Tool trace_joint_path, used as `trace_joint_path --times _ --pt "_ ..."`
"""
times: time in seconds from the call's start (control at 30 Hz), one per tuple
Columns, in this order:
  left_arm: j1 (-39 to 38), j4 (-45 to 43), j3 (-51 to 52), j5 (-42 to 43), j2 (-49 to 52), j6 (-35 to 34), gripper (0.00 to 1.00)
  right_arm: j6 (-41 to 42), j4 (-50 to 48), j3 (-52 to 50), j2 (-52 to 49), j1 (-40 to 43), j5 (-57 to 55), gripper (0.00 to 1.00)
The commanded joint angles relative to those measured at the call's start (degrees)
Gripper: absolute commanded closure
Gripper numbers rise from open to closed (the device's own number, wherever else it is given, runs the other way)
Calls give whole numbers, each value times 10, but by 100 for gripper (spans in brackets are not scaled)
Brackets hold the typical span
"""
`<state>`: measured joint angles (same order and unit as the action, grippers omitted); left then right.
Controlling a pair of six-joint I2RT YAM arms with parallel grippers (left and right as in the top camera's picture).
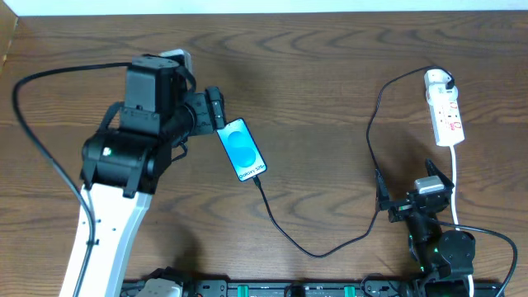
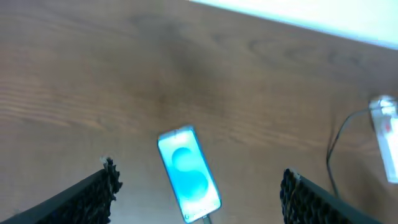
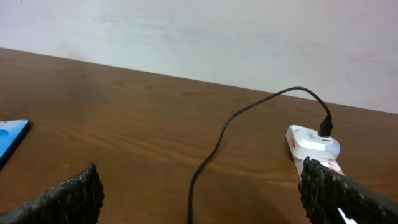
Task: Plug charger to phone and switch on socket
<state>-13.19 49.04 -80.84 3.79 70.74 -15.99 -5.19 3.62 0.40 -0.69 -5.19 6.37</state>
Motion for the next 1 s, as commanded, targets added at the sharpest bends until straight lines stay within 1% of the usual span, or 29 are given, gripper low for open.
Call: trace_joint_path --times 0.0,0.13,0.37,0.4,0.57,0.63,0.97 --pt "3 -48 36 -48 -44 10 15 6 3 -1 4 -5 -4 1" --pt "8 -118 89 -51 -84 14 15 6 3 -1 4 -5 -4 1" --pt "38 -234 220 -51 -173 14 15 7 3 -1 4 -5 -4 1" --pt "47 -269 258 -51 -201 22 15 6 3 -1 4 -5 -4 1" --pt "55 -386 374 -45 -289 91 15 7 3 -1 4 -5 -4 1" --pt "56 -422 414 -45 -317 108 15 6 3 -1 4 -5 -4 1" --pt "90 -563 619 -45 -458 113 15 6 3 -1 4 -5 -4 1"
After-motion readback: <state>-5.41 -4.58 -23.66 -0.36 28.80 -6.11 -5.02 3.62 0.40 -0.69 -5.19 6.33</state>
